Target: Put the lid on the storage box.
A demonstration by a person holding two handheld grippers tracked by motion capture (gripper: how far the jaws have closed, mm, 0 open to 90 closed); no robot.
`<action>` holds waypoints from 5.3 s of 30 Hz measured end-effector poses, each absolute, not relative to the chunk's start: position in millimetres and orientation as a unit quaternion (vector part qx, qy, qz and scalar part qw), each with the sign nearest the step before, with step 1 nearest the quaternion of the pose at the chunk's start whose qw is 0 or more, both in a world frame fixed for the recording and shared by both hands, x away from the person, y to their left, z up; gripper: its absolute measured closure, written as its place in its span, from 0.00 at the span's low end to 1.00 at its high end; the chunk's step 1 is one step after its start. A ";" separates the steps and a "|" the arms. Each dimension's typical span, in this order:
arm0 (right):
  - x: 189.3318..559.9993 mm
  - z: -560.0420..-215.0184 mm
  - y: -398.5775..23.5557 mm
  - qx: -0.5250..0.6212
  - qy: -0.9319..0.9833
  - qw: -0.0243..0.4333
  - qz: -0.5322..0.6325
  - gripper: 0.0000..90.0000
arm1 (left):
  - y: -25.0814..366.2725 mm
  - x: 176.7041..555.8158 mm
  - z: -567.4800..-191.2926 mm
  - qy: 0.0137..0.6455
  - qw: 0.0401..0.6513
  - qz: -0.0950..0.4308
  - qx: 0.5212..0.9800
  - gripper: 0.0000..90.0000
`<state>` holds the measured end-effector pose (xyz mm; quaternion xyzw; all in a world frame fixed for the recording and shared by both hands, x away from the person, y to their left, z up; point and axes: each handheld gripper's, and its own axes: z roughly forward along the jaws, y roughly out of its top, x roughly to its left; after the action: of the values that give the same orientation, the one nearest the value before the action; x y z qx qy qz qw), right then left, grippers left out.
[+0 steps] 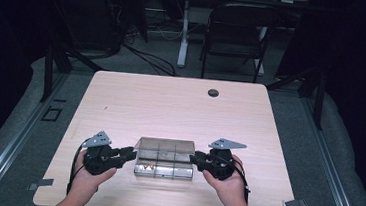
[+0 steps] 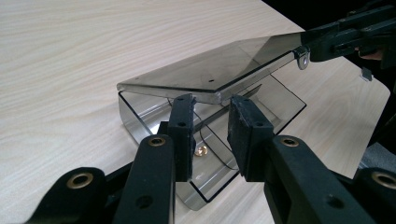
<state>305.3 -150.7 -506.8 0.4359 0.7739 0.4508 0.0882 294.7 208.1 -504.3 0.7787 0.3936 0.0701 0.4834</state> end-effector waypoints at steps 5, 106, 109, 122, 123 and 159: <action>298.7 -505.8 -152.8 0.436 0.773 0.078 0.455 0.79 | 208.8 291.5 -506.7 0.395 0.483 0.065 0.779 0.79; 270.0 -548.4 -144.5 0.419 0.807 0.068 0.410 0.68 | 205.8 276.5 -547.8 0.408 0.450 0.038 0.793 0.74; 269.9 -548.3 -144.6 0.418 0.806 0.070 0.413 0.66 | 206.3 276.7 -547.5 0.409 0.452 0.038 0.792 0.73; 271.6 -541.4 -148.0 0.418 0.795 0.078 0.432 0.60 | 209.3 281.4 -541.3 0.421 0.461 0.037 0.780 0.64; 271.9 -539.2 -148.7 0.417 0.797 0.078 0.430 0.60 | 209.5 281.9 -540.8 0.422 0.462 0.038 0.779 0.63; 321.9 -522.2 -187.0 0.473 0.753 0.144 0.434 0.47 | 228.3 330.1 -529.7 0.467 0.465 0.078 0.748 0.52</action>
<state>321.9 -187.0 -522.2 0.4733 0.7528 0.4341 0.1440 330.1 228.3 -529.7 0.7483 0.4669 0.0781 0.4648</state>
